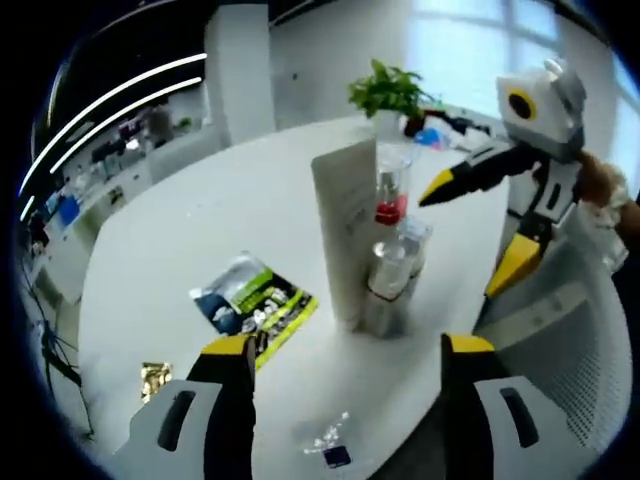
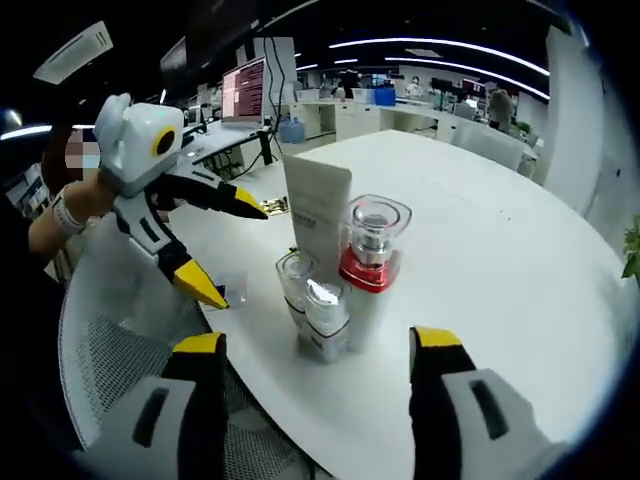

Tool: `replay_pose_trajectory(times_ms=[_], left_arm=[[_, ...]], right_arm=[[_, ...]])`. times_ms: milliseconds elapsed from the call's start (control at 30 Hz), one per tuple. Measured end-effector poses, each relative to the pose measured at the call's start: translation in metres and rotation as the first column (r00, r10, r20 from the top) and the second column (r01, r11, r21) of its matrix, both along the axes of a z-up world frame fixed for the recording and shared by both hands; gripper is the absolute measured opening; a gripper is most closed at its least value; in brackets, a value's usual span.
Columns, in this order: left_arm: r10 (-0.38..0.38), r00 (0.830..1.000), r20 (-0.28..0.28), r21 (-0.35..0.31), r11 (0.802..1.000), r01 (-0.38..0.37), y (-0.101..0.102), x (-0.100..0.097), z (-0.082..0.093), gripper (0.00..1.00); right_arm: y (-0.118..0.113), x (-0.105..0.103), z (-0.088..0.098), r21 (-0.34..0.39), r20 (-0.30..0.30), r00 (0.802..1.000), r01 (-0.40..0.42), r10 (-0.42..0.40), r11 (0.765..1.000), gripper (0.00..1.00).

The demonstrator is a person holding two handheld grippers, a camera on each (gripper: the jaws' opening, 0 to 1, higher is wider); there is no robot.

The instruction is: Arrange the skincare products in the storage area until every visible bottle or jar stands upright without overlapping.

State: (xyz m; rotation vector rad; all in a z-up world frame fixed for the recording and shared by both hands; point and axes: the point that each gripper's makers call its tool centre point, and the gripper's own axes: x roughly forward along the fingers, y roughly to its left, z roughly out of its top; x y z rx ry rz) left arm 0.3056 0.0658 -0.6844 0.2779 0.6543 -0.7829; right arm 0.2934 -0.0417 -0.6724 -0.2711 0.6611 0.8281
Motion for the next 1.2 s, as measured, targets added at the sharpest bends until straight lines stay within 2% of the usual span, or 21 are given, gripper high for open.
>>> replay_pose_trajectory(times_ms=[67,233,367,633,967,1200], left_arm=[[0.015,1.000,-0.004,0.016,1.000,-0.015,0.004,-0.002,0.002,0.74],[0.042,0.999,0.008,0.010,0.999,-0.042,0.008,-0.005,0.010,0.83],[0.050,0.997,0.054,-0.001,0.999,-0.050,0.009,-0.007,0.018,0.85],[0.078,0.996,0.047,-0.008,0.997,-0.077,0.016,-0.015,0.022,0.90],[0.060,0.997,0.044,-0.015,0.998,-0.060,0.023,-0.020,0.024,0.97],[0.071,0.996,0.047,-0.009,0.997,-0.071,0.039,-0.015,0.025,0.97]], right_arm=[[-0.002,-0.001,0.003,-0.005,0.011,1.000,-0.001,0.001,1.000,0.80],[-0.003,-0.004,0.010,-0.011,0.028,0.999,-0.018,0.018,1.000,0.86],[-0.001,-0.006,0.015,-0.017,0.041,0.998,-0.045,0.045,0.999,0.89],[0.006,-0.008,0.024,-0.010,0.070,0.995,-0.074,0.075,0.997,0.96],[0.009,-0.006,0.028,-0.011,0.087,0.995,-0.055,0.056,0.998,1.00],[0.017,-0.003,0.029,-0.014,0.090,0.996,-0.025,0.026,1.000,1.00]])
